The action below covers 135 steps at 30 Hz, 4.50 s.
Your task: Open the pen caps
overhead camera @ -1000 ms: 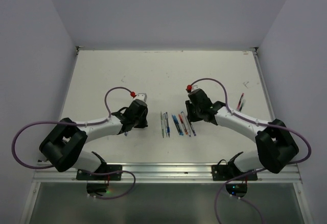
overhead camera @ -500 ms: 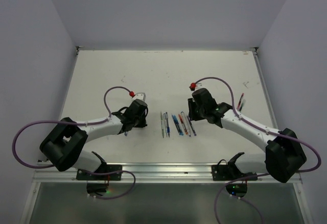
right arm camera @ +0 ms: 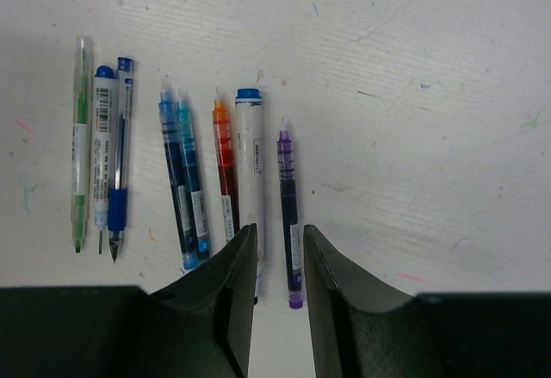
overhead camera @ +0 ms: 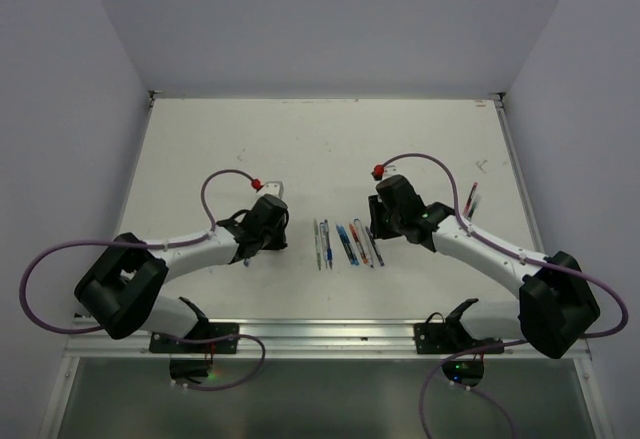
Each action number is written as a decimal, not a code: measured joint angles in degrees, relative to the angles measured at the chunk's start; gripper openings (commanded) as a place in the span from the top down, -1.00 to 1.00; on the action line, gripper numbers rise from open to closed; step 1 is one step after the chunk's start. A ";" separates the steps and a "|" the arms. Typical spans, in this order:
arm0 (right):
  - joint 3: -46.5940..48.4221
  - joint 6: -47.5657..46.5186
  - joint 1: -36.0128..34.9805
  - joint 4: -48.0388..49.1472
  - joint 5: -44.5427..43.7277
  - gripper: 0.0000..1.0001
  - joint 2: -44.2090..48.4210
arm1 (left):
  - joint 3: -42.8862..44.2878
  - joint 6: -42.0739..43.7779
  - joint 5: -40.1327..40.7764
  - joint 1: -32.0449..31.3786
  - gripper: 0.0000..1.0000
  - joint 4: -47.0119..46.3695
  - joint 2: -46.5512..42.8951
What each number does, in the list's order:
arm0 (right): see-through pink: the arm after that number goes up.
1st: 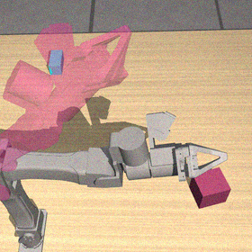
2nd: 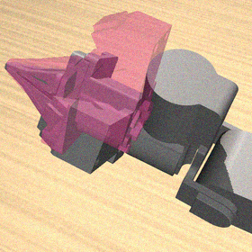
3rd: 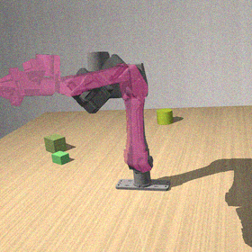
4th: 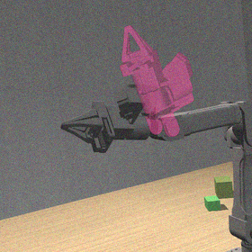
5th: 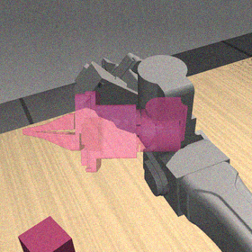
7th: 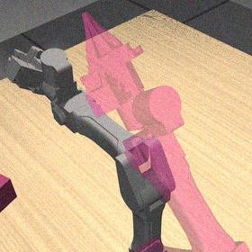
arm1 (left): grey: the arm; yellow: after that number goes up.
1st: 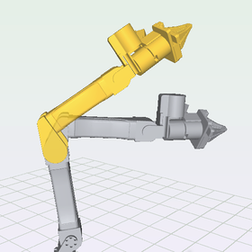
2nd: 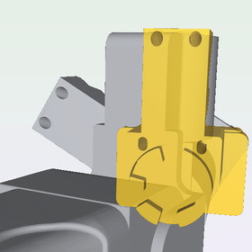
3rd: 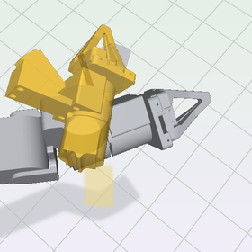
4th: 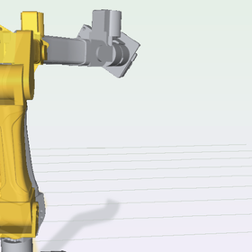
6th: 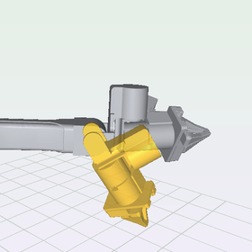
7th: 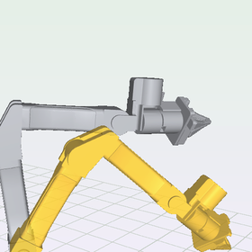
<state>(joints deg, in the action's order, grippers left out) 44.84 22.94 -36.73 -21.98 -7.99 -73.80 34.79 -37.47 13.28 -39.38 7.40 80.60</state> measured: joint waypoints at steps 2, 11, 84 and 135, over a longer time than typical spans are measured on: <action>0.00 0.04 0.00 0.00 0.00 0.36 0.00 | 0.00 0.00 0.00 0.00 0.42 0.04 -0.42; 0.83 0.50 1.27 -1.88 -0.15 0.25 0.09 | 0.00 0.07 -1.55 0.00 0.40 0.92 -7.32; 5.60 0.94 46.64 -4.50 -2.01 1.00 3.19 | -10.97 -3.17 -37.48 -3.41 0.21 -26.75 -16.39; -5.97 7.06 -4.33 12.07 28.28 1.00 13.40 | -3.26 -21.57 -17.09 -9.03 0.08 -26.05 -11.06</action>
<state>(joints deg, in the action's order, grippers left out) 38.87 30.00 -41.06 -9.91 20.29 -60.40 31.53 -59.05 -3.81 -48.40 -18.65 69.54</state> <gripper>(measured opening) 0.145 0.459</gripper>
